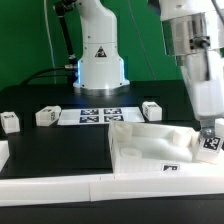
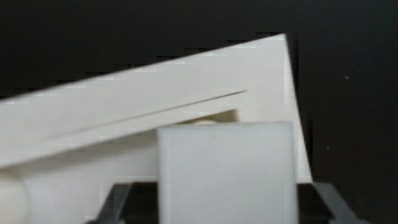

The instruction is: Assemble square table

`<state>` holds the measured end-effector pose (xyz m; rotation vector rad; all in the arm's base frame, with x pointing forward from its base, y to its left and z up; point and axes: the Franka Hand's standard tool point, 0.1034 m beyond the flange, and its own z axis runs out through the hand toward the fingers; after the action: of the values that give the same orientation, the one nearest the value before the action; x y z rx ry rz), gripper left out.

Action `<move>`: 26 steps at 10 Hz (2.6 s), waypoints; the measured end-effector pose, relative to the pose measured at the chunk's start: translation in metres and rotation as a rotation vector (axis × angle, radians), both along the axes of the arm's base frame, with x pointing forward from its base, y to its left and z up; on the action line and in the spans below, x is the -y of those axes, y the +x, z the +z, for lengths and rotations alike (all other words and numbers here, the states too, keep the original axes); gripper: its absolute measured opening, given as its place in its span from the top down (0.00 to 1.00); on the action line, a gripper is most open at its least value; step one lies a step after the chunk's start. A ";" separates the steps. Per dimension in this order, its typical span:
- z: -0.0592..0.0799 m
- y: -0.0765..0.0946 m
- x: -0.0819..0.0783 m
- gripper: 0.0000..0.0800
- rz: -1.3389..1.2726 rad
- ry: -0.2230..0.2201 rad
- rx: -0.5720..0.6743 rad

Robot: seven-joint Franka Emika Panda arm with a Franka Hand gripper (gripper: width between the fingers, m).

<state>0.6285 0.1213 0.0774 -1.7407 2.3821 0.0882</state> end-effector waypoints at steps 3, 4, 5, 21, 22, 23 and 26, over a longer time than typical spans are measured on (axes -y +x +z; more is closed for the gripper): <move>-0.001 -0.002 0.001 0.57 0.069 -0.012 -0.005; -0.002 -0.006 0.001 0.34 0.219 -0.044 -0.017; -0.001 -0.006 0.001 0.34 0.439 -0.089 -0.006; -0.007 -0.001 0.000 0.64 0.675 -0.144 0.003; -0.007 -0.001 0.000 0.64 0.568 -0.126 -0.006; -0.007 0.000 0.002 0.64 0.416 -0.087 -0.017; -0.004 0.003 -0.005 0.64 -0.048 0.038 -0.057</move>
Offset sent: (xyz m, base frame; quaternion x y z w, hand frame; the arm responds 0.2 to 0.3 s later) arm -0.0053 -0.0158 -0.0012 -0.0434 0.0972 -0.2816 0.9536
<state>0.6315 0.1259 0.0732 -1.6850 2.4447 0.1773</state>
